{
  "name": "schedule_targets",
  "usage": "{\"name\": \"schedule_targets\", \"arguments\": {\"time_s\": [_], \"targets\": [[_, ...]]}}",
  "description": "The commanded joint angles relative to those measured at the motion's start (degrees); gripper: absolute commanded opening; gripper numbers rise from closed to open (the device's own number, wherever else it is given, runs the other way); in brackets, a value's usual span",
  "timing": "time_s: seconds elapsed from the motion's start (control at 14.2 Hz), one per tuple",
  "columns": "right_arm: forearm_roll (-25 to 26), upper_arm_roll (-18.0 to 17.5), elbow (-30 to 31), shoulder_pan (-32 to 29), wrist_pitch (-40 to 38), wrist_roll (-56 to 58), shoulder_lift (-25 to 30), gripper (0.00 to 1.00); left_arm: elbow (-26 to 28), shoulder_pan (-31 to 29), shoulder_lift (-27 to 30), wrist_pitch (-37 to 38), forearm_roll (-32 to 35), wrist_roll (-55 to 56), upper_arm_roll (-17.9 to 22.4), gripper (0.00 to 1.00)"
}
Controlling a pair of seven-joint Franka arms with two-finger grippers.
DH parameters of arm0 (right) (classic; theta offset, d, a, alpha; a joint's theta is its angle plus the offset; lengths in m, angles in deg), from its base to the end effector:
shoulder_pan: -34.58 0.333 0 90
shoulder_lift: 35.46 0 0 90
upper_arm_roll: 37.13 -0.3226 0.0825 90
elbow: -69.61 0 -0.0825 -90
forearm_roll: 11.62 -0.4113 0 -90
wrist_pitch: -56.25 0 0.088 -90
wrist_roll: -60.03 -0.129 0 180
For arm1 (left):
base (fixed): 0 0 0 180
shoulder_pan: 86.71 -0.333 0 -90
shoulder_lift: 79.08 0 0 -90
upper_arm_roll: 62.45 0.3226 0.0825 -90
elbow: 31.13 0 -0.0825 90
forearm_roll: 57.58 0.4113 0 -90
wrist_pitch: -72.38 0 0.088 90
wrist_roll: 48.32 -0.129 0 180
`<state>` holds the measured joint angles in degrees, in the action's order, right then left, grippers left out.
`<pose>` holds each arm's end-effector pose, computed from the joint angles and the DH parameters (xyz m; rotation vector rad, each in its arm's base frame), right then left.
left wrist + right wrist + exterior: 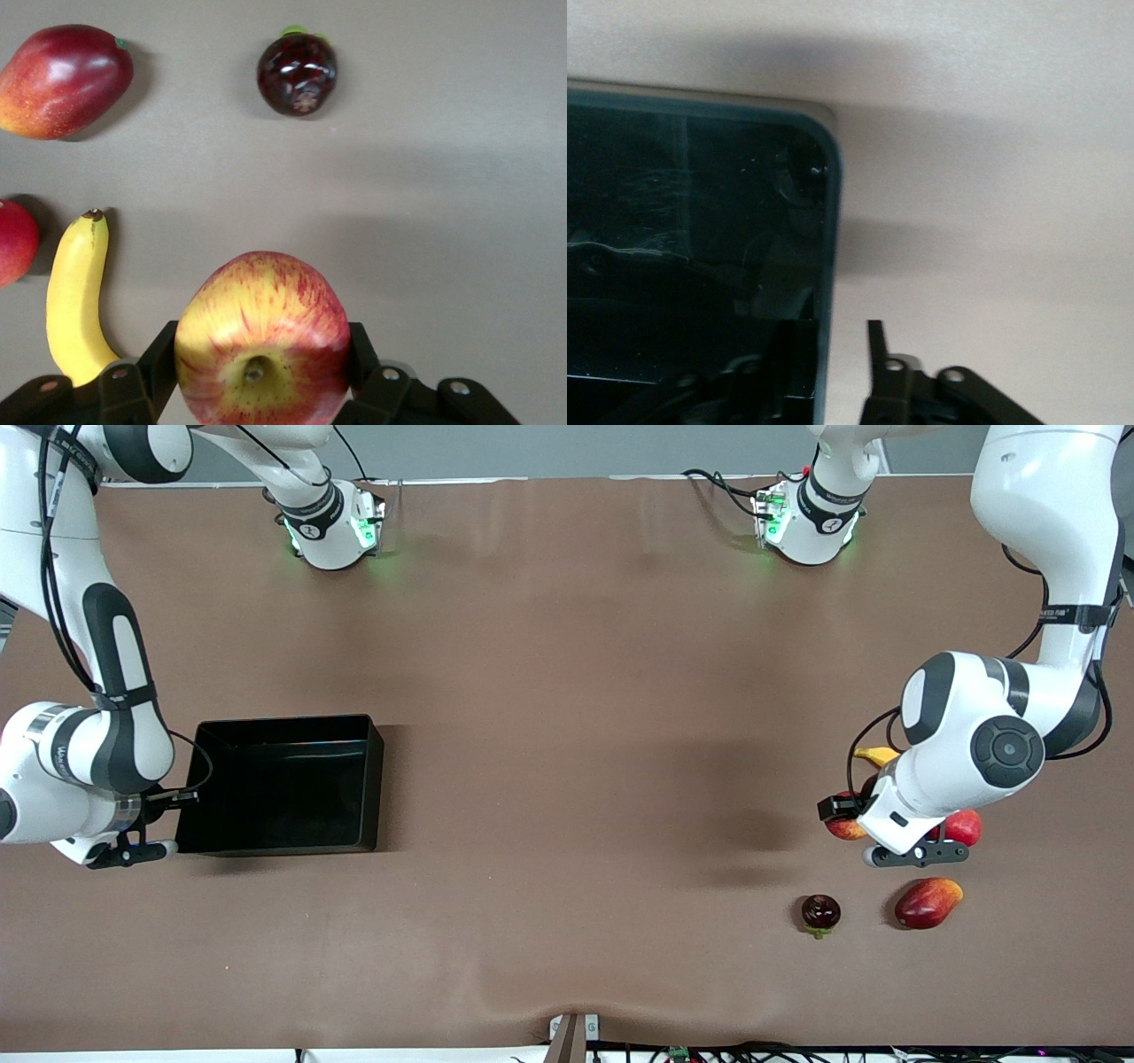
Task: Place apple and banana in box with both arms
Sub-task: 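Lift the apple with the left gripper while the right gripper grips the box rim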
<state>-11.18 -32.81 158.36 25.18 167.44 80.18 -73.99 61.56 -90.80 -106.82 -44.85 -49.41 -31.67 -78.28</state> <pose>0.6731 -0.1596 0.2033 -3.0764 -0.1937 0.4394 0.6918 -0.1129 0.3197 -3.1338 -0.0720 0.0550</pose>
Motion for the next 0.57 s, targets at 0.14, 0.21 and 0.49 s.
{"name": "schedule_targets", "arguments": {"time_s": [0.14, 0.21, 0.49], "targets": [[-4.7, -1.0, -0.5, -1.6, -0.2, 1.0, 0.0, 0.08, -3.2, -0.1, 2.4, 7.6, 0.9, 2.0, -1.1, 0.0], [-5.9, -1.0, -0.5, -1.6, -0.3, 1.0, 0.0, 0.03, -3.1, -0.1, 3.3, 8.7, 0.9, 2.1, -1.2, 0.0], [-6.2, -1.0, -0.5, -1.1, -0.4, 0.3, 0.2, 0.0, -3.2, -0.5, 5.7, 13.0, 0.6, 3.7, -1.7, 0.0]]}}
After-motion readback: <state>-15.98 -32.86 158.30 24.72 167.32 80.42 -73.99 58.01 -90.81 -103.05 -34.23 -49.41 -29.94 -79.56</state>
